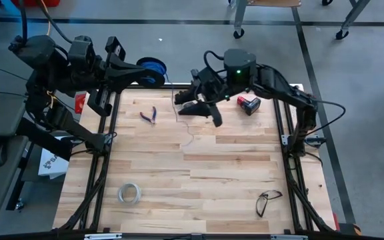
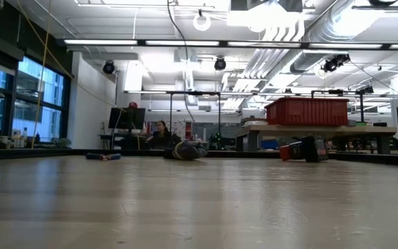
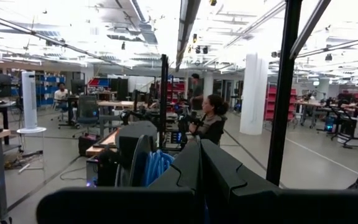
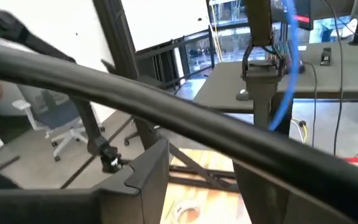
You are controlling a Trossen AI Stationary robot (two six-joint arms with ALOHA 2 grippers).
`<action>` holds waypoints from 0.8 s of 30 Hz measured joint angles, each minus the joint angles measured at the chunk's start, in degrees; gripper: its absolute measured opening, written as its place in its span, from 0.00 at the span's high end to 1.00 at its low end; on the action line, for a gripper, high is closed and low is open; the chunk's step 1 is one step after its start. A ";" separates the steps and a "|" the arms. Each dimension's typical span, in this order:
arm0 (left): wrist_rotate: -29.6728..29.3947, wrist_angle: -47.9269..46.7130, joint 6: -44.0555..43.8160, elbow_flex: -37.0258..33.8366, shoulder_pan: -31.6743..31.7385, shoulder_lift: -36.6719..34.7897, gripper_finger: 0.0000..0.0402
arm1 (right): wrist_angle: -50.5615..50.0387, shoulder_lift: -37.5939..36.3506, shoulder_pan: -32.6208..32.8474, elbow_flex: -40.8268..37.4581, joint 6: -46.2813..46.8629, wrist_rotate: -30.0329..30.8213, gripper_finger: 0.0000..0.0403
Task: Coil cords
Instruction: Coil the blue wire onto the black spool
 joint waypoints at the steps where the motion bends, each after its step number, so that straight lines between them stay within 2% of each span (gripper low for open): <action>1: 0.00 -0.02 0.00 0.00 0.00 0.00 1.00 | -1.29 -0.47 0.00 0.00 -0.79 -0.04 0.58; 5: 0.00 -0.07 -0.01 0.00 0.00 0.00 1.00 | -5.02 -1.98 0.02 0.00 -1.99 -0.01 0.58; 10: 0.02 0.29 -0.47 0.00 0.00 0.11 1.00 | -3.46 -1.47 0.04 0.00 -2.28 7.67 0.58; 12: 0.13 0.27 -1.40 0.02 0.00 0.21 1.00 | -2.05 -0.67 0.02 0.00 -2.26 8.94 0.58; 17: 0.20 0.20 -1.55 0.02 0.00 0.55 1.00 | 1.83 1.20 0.07 -0.02 0.61 6.77 0.58; 24: 0.26 0.13 -1.22 0.02 0.00 0.76 1.00 | 2.10 1.51 0.09 -0.02 1.64 4.17 0.58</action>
